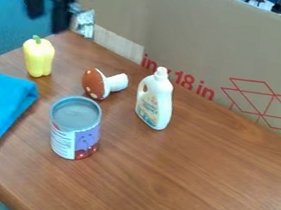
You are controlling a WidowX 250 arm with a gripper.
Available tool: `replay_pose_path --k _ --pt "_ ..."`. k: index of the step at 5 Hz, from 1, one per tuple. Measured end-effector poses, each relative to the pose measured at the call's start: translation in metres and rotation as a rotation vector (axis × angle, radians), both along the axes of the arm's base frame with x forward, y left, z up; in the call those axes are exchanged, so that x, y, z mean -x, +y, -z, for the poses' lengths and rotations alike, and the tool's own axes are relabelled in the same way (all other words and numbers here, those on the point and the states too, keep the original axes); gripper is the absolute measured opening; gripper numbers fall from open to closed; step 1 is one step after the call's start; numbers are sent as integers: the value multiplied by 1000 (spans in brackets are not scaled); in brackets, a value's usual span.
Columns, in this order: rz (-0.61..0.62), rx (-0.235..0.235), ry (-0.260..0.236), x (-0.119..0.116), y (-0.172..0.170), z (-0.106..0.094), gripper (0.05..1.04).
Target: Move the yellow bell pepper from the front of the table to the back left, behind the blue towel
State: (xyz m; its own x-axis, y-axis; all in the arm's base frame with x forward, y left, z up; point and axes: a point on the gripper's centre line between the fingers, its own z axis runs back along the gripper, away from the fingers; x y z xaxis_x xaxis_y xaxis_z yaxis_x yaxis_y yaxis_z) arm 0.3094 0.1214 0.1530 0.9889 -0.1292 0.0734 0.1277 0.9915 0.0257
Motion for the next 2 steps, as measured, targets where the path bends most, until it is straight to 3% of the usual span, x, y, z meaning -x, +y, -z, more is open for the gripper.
replay_pose_path --k 1,2 --pt "211 -65 5 11 -55 1 1007" --pt "294 -35 31 37 -104 8 1006"
